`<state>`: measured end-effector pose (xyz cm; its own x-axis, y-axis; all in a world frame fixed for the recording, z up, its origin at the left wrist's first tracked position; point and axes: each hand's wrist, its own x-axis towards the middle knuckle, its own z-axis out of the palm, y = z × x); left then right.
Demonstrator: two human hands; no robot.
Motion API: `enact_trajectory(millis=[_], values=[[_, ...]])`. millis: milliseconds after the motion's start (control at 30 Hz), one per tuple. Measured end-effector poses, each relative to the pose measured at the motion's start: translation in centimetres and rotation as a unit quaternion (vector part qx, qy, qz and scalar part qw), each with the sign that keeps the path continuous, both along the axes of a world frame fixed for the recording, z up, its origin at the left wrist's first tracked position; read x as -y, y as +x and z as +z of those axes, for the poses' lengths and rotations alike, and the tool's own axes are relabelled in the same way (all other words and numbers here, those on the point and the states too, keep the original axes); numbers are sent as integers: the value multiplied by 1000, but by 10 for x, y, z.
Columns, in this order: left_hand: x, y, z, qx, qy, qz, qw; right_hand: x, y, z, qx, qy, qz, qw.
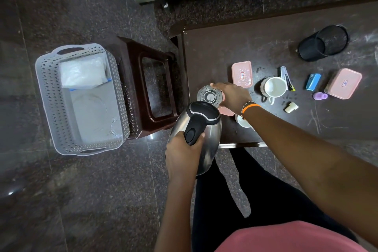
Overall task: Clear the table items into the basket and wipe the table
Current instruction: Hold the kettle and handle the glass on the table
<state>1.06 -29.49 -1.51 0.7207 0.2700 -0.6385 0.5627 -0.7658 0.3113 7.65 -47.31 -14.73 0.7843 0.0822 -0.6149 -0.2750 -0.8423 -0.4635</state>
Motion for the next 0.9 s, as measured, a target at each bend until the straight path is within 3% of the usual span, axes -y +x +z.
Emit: enact_trajectory(millis=[900], values=[[-4, 6, 3, -8, 15, -21, 1000, 0, -4, -3, 13, 5, -21, 1000]])
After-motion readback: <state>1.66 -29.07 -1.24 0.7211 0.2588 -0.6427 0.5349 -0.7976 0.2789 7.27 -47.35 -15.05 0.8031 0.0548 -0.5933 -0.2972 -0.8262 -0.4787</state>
